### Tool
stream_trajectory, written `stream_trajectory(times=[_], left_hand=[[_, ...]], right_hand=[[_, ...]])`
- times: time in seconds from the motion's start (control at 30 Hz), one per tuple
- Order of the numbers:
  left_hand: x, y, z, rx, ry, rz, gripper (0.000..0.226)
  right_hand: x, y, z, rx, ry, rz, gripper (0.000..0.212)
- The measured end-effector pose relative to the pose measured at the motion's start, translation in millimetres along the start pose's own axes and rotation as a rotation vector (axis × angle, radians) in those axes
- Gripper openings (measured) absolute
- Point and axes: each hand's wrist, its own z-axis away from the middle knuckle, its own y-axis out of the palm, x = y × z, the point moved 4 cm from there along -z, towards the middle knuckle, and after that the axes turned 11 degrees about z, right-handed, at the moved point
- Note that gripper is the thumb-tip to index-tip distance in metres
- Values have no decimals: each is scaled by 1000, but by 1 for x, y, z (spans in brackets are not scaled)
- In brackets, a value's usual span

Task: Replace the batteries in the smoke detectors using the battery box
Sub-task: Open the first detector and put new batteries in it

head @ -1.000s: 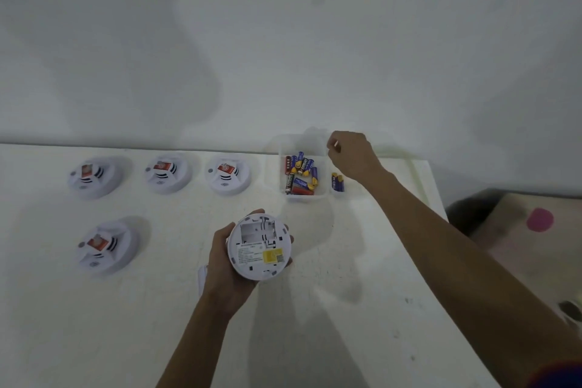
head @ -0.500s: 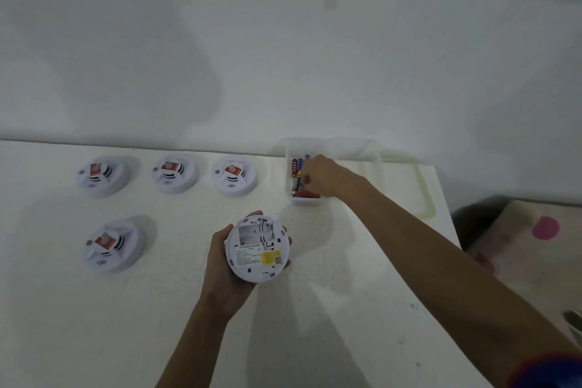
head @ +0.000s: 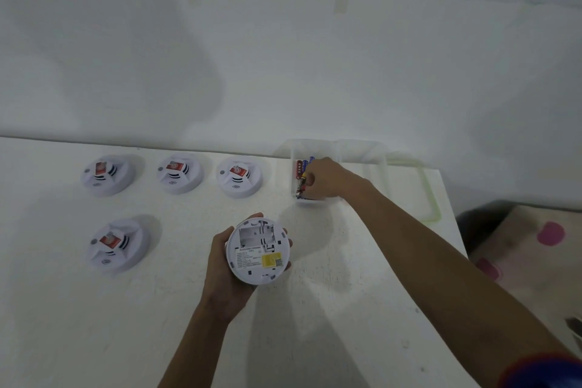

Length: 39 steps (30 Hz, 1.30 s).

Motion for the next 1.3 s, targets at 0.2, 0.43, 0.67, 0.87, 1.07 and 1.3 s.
stream_trajectory(times=[0.2,0.43,0.67,0.87,1.07,1.3], left_hand=[[1,12,-1,0,99,-140,48],[-6,4,-2,-19,78,-124,52],[-9,-4,-3,-14,35,2,48],[-9,-10,0,-27,45,-59,50],[-13,-3,-1,-58,107,-156,62],[-13,-2,2,-72,89,-164,65]], right_hand=[[-1,-20,-8,-123,5,-119,15],[-4,-27,-18,-280,160,-498,10],[0,-11,-26,-282,203,-525,14],[0,-1,-28,-186,198,-411,22],[2,9,-34,-57,202,-328,13],[1,-1,-33,-52,172,-326,33]])
